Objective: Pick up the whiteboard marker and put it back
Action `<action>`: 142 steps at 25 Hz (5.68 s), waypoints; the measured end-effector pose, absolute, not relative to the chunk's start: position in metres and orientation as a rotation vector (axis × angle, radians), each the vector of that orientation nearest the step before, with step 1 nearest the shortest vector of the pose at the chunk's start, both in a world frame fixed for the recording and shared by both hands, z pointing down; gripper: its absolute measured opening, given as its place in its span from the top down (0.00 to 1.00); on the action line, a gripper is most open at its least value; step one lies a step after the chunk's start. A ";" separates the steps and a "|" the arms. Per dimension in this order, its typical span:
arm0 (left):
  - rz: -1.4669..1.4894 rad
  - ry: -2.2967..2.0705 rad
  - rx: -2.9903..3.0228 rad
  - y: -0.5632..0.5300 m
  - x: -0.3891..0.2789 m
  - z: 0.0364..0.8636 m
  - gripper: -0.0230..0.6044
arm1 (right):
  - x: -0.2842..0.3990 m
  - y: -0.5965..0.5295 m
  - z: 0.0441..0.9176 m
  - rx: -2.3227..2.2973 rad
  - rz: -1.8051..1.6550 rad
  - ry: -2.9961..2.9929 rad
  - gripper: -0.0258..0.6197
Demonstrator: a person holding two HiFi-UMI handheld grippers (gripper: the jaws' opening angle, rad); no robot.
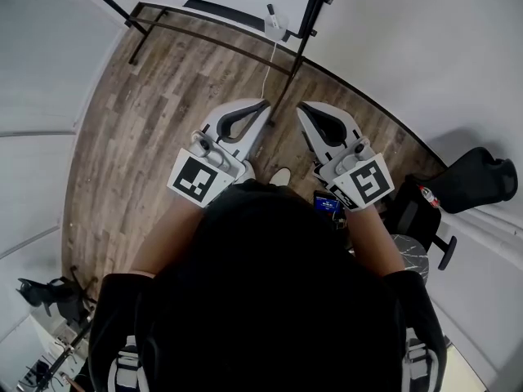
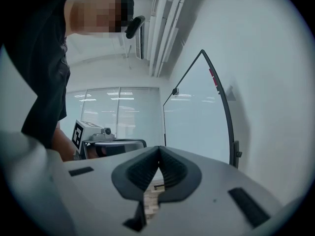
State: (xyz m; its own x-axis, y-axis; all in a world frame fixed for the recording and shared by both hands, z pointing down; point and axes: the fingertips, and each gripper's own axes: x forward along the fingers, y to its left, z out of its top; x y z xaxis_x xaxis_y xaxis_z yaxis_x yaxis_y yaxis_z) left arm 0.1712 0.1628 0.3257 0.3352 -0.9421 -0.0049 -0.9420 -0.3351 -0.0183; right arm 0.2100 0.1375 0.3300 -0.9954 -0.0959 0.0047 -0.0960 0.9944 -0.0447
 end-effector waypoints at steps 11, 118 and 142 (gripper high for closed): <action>-0.030 1.842 -2.508 0.162 0.176 0.321 0.96 | 0.217 0.135 0.333 0.092 0.095 -3.138 0.97; -0.112 0.998 -3.045 -0.122 -0.104 0.401 0.96 | -0.042 -0.166 0.564 1.010 0.291 -2.396 0.90; -0.124 0.964 -3.092 -0.122 -0.111 0.407 0.96 | -0.046 -0.184 0.598 1.015 0.189 -2.232 0.86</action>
